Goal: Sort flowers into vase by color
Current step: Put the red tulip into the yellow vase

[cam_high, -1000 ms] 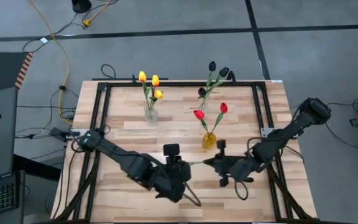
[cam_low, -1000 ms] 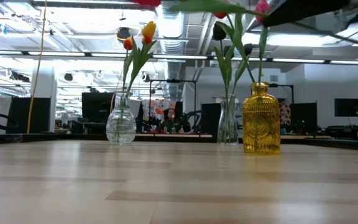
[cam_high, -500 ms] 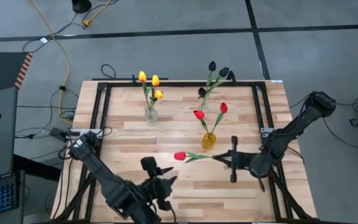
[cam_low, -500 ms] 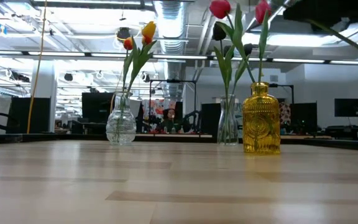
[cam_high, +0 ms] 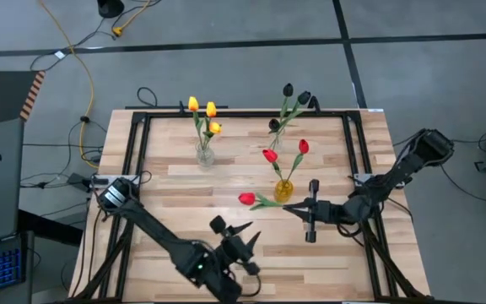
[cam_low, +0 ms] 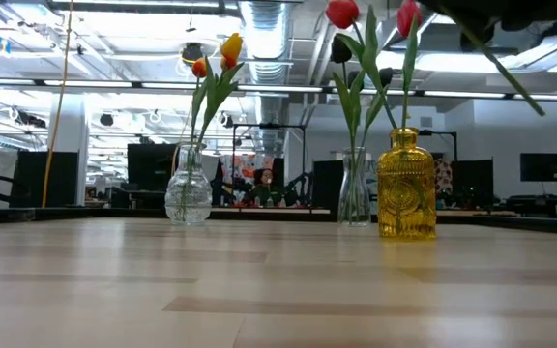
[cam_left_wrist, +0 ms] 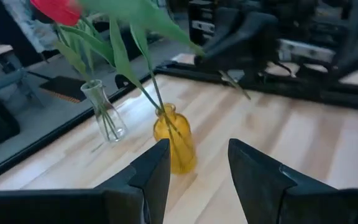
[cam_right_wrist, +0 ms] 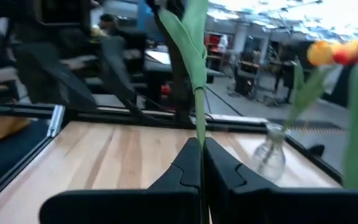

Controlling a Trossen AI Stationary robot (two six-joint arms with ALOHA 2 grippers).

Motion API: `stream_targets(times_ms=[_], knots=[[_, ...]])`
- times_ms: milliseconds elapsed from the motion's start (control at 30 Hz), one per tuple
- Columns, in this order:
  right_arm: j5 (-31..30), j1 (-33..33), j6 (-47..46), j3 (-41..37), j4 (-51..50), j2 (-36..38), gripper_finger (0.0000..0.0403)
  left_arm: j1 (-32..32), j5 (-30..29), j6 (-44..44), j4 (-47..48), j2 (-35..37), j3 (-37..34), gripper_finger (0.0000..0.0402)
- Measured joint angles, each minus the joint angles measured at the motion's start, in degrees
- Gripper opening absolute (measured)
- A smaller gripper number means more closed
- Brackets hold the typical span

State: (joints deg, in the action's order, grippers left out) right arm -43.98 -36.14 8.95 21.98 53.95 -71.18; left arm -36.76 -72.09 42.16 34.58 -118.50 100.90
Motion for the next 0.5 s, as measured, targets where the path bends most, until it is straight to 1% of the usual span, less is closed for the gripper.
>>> stream_targets(times_ms=[67, 133, 333, 500], knots=[[2.5, 0.3, 2.2, 0.0, 3.4, -1.7, 0.0028, 1.2, -0.5, -3.2, -6.7, 0.0, -2.2, 0.0151], [3.8, 0.6, 4.0, 0.0, 6.5, -3.2, 0.0028, 2.5, -0.7, -6.6, -13.0, 0.0, -3.8, 0.0151], [4.8, 0.9, 9.3, 0.0, 15.0, -7.3, 0.0028, 4.8, -1.0, -18.9, -30.1, 0.0, -6.8, 0.0151], [4.9, 1.5, 11.2, 0.0, 19.8, -9.4, 0.0028, 5.7, 1.6, -28.6, -40.3, 0.0, -7.0, 0.0151]])
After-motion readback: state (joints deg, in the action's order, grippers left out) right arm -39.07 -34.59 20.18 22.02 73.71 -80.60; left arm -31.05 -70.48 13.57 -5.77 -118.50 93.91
